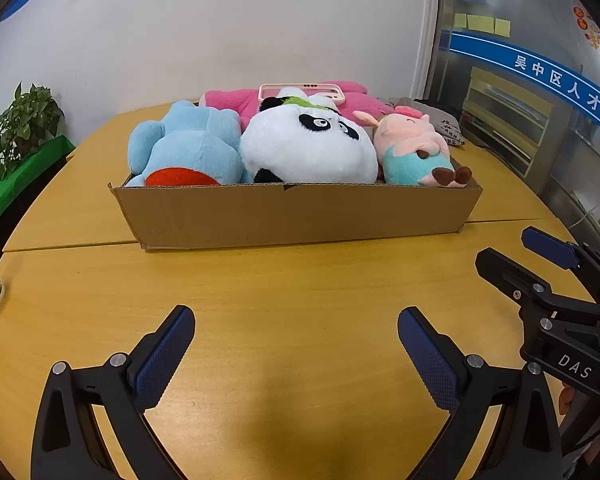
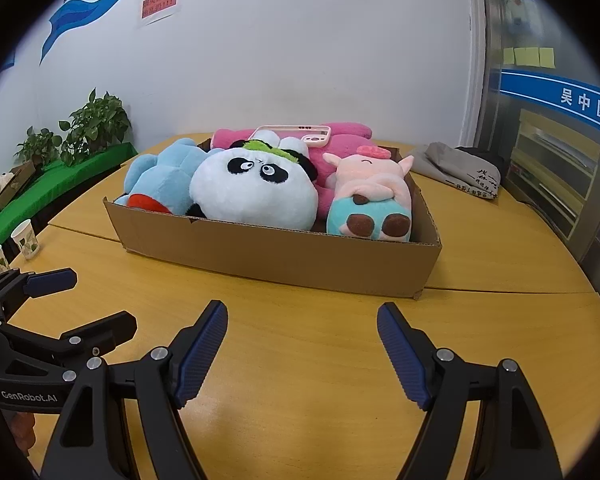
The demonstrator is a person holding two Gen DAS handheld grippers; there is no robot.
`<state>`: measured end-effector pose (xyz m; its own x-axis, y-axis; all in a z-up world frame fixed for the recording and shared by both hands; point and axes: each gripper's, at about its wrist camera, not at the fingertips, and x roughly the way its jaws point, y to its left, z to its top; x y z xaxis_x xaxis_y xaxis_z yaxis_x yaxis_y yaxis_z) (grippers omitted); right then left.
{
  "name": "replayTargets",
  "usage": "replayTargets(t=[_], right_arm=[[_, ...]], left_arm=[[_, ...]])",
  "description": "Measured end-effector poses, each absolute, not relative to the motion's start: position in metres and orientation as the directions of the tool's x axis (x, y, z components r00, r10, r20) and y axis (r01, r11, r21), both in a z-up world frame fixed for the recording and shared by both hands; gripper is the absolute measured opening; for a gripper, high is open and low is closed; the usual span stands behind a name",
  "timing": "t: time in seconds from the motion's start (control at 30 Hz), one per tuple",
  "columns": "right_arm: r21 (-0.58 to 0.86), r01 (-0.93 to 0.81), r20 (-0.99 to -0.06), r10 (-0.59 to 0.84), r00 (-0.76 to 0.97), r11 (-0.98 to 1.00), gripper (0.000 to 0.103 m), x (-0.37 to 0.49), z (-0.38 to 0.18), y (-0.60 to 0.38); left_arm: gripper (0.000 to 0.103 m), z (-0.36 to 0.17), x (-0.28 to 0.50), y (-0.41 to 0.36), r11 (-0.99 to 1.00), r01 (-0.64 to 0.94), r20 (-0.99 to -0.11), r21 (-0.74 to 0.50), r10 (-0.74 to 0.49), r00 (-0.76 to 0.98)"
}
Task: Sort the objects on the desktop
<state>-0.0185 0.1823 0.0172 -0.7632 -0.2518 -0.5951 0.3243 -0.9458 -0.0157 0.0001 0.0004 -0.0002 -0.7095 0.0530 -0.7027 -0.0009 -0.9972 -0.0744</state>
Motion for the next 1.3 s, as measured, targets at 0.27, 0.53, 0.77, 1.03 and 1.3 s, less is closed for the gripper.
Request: replayTargets(t=[0.27,0.53,0.77,1.03,1.3], right_arm=[[-0.019,0.322,-0.599,-0.247,-0.762,-0.946,0.077,-0.016,0.016,0.181],[-0.02,0.319,-0.599,-0.244,-0.763,-0.948,0.077,-0.018,0.013,0.184],[-0.015,0.333,-0.602,-0.257,-0.756,-0.943,0.077,-0.022,0.012,0.183],[0.059,0.413,-0.587,-0.366,-0.722,-0.909,0.077,-0.036,0.005,0.251],[-0.035,0.511,-0.713,-0.337,-0.615,-0.859,0.078,-0.061,-0.047,0.383]], left_arm=[[0.103,-0.001,0.0,0.002,-0.997,-0.004,-0.701,-0.074,0.055,-0.711],[0.103,-0.003,0.003,-0.004,-0.997,-0.026,-0.701,-0.071,0.068,-0.71],[0.103,-0.005,0.006,-0.028,-0.995,-0.078,-0.695,-0.06,0.098,-0.712],[0.103,-0.028,0.017,-0.106,-0.993,-0.112,-0.718,-0.04,0.106,-0.688],[0.103,-0.063,0.021,-0.175,-0.973,-0.23,-0.759,-0.036,0.176,-0.627]])
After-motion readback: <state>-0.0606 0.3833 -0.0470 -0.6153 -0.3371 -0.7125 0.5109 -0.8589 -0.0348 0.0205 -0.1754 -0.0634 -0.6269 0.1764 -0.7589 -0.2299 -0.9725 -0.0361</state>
